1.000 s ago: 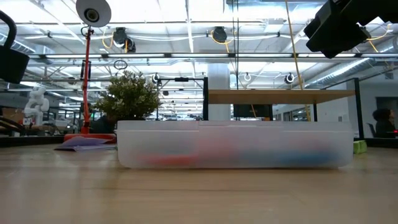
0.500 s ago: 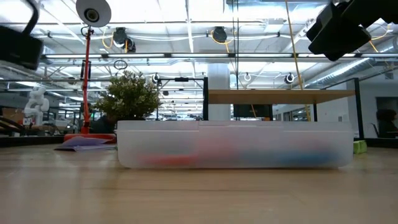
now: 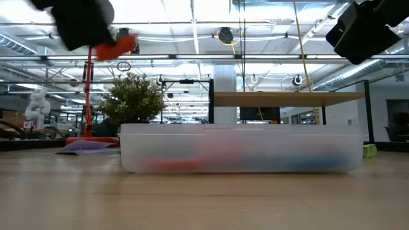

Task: Pack school essentials
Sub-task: Put the orange eraser into the pink supply box

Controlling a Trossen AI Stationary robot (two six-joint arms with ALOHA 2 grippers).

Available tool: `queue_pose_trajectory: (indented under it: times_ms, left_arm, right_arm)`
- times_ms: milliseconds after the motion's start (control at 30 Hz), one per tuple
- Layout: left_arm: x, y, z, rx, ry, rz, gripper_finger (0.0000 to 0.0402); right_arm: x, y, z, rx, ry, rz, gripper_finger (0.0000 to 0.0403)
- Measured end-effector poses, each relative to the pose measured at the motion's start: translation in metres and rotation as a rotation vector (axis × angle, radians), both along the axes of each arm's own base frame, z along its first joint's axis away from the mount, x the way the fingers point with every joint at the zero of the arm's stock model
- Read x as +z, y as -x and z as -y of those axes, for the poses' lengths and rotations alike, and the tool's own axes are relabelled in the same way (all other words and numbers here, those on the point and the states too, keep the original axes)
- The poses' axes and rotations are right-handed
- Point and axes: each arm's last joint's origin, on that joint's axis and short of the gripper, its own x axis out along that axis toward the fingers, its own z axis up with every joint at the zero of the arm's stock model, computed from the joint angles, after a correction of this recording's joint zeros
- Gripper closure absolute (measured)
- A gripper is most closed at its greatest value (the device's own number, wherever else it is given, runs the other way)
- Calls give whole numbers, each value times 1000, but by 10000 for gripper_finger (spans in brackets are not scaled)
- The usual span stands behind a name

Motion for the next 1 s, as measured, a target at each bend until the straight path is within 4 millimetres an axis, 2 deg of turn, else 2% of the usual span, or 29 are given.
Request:
queue_pose_trajectory:
  times_ms: [133, 300, 600, 833, 1000]
  left_arm:
    - [9, -20, -9, -43, -35, 139, 305]
    - [1, -47, -20, -96, -87, 217, 305]
    - [-30, -76, -47, -135, -196, 157, 305]
    - [-65, -94, -43, -248, -231, 144, 305]
    - [-82, -97, -43, -253, -245, 106, 305]
  right_arm:
    - [0, 2, -1, -1, 11, 1, 204]
    - [-2, 4, -1, -9, 35, -10, 204]
    - [-7, 9, 3, -41, 57, -89, 204]
    - [-4, 12, 7, -75, 61, -96, 204]
    - [-2, 12, 7, -75, 59, -86, 204]
